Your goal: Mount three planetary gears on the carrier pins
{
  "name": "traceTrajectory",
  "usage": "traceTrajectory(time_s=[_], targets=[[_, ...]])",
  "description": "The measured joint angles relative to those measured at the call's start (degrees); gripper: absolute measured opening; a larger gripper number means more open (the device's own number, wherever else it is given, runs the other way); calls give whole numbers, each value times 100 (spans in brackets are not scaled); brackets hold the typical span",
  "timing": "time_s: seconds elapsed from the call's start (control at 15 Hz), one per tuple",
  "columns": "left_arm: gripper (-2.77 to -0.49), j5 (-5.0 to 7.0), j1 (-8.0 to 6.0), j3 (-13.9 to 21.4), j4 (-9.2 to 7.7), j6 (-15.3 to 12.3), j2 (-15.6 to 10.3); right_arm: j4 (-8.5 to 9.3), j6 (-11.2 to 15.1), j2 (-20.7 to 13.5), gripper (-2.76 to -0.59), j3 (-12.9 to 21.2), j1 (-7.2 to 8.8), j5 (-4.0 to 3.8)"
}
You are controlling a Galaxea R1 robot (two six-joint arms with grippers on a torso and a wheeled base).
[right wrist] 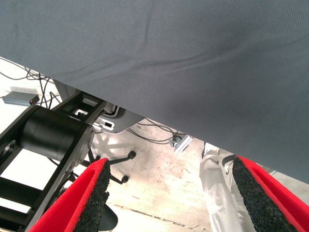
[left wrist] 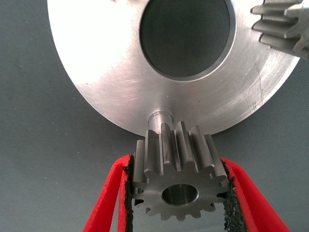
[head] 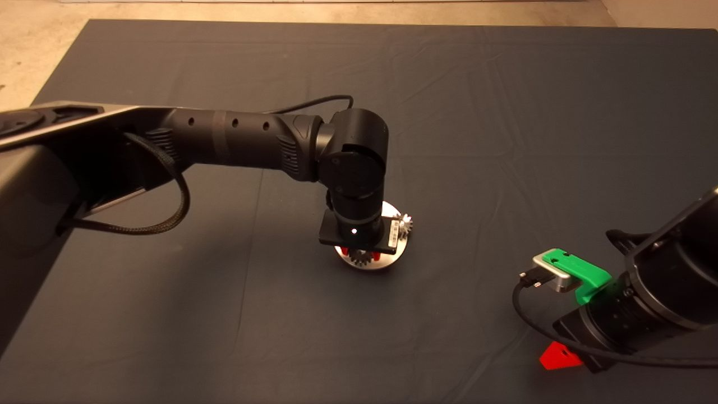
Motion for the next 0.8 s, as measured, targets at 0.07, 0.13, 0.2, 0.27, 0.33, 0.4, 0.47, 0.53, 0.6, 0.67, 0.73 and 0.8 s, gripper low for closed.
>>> traceTrajectory(time_s=[0.07,0.13,0.2,0.27,0.33,0.4,0.47,0.53,0.6,0.67,0.73,0.8], targets=[[-235,1,0,-1,-6,0,-1,1,2,2,-149,0,0,0],[-235,2,2,-2,-4,0,-13,1,2,1,-149,0,0,2],[-235,5,2,-2,-6,0,-30,1,2,0,-149,0,0,0],[-235,0,2,-2,-6,0,-44,1,2,0,-149,0,0,2],[-235,-2,4,-2,-6,0,-65,1,2,0,-149,-2,0,2],[-236,2,5,-2,-4,2,-88,1,2,0,-149,-2,0,2],[-236,2,5,-2,-5,2,-103,1,2,0,-149,-2,0,-1],[-236,2,21,-2,-2,2,-105,1,0,0,-149,-2,0,0],[-236,4,40,-2,-6,9,-102,1,1,0,-149,-2,0,1],[-236,2,44,-2,-4,37,-102,1,0,0,-149,-2,0,0],[-236,5,45,-2,-4,67,-102,1,2,0,-149,-2,0,0],[-236,5,46,-2,-4,94,-102,1,1,0,-149,-2,0,0]])
